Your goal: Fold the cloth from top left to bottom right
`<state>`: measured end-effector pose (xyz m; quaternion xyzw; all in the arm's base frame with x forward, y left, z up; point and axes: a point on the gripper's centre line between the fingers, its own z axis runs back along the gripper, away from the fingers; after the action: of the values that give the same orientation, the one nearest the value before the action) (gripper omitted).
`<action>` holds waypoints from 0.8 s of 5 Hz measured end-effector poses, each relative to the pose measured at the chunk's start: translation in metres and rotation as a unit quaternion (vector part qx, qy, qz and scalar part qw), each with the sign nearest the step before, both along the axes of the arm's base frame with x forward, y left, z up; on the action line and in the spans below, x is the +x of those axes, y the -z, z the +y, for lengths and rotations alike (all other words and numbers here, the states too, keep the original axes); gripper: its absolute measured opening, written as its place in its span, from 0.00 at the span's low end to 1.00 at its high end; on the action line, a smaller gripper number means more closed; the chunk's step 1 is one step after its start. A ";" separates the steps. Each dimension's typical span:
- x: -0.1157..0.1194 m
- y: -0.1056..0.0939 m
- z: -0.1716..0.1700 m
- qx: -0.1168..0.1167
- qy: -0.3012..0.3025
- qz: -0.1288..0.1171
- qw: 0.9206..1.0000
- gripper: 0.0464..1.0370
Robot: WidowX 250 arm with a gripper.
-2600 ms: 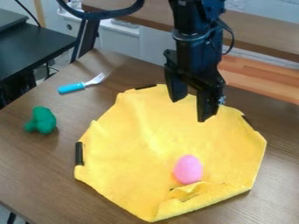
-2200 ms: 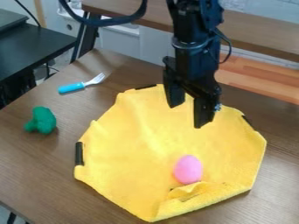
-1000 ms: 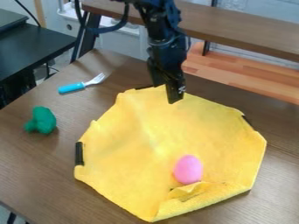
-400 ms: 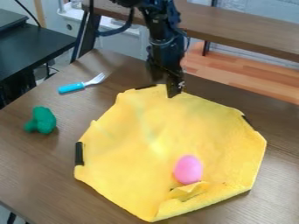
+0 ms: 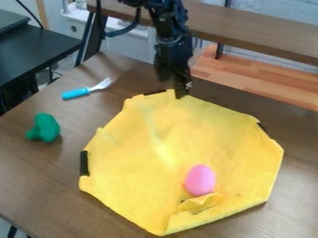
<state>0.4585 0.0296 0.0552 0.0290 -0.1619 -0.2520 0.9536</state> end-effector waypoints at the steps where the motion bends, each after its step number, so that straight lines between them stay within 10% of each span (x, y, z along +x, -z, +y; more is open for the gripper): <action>1: 0.001 0.001 0.011 0.006 0.004 -0.001 1.000 0.96; 4: 0.011 0.027 0.033 0.011 0.001 0.018 1.000 0.96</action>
<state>0.4696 0.0625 0.0286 0.0345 -0.1420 -0.2552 0.9558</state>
